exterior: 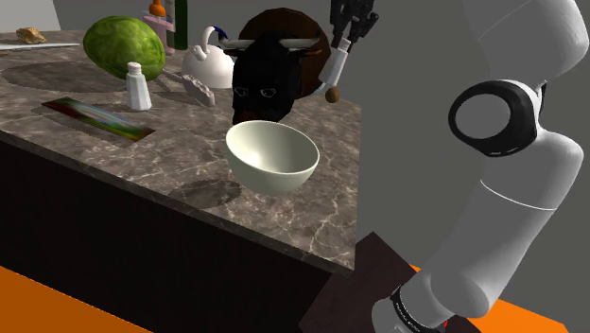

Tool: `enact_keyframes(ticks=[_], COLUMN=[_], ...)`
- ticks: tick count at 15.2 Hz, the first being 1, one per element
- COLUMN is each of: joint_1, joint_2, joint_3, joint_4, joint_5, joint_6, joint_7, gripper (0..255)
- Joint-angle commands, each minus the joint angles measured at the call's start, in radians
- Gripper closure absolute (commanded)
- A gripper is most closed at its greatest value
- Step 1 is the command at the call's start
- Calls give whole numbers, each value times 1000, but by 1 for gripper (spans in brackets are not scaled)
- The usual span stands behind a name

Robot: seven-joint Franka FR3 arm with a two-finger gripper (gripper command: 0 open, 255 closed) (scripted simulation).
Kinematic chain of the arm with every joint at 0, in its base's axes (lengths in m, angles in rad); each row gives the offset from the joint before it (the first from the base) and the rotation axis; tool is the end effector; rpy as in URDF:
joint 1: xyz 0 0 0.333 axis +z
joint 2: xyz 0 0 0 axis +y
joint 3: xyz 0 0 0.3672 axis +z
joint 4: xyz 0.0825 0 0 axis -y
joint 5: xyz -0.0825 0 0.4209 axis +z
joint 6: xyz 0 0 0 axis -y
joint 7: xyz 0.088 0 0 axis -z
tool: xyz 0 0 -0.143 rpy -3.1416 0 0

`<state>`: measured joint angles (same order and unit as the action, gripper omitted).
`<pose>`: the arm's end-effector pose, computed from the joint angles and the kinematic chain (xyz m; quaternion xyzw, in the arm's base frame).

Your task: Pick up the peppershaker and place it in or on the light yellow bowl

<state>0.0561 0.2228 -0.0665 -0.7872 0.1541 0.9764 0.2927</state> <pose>0.5563 0.0281 0.8223 -0.9923 0.1083 0.0247 0.0542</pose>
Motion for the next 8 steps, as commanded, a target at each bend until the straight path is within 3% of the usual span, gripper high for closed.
enact_keyframes(ticks=[1, 8], joint_1=[39, 151], joint_2=[-65, -161], joint_3=[16, 93], joint_4=[-98, -204], joint_5=[-10, -19], joint_6=[39, 71], joint_7=[45, 227], gripper=[255, 255])
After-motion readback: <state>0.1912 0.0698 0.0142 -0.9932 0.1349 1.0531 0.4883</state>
